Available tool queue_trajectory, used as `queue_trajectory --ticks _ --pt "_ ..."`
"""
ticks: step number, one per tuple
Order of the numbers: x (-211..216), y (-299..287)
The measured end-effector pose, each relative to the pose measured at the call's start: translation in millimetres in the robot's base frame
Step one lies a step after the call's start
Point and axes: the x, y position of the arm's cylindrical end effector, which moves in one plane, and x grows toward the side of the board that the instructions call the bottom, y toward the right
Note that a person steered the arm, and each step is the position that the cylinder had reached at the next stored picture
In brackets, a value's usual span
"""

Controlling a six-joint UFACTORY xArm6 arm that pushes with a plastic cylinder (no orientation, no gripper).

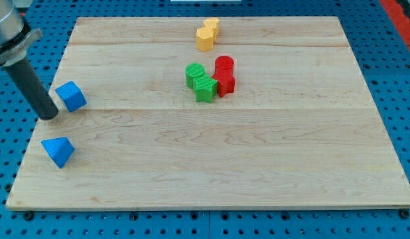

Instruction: Place the cube left to the green circle

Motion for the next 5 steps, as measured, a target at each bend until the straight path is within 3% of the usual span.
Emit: queue_trajectory --ticks 3,4,5 --pt "-53.8 11.2" --pt "-81.7 67.3" --pt "-75.3 116.2"
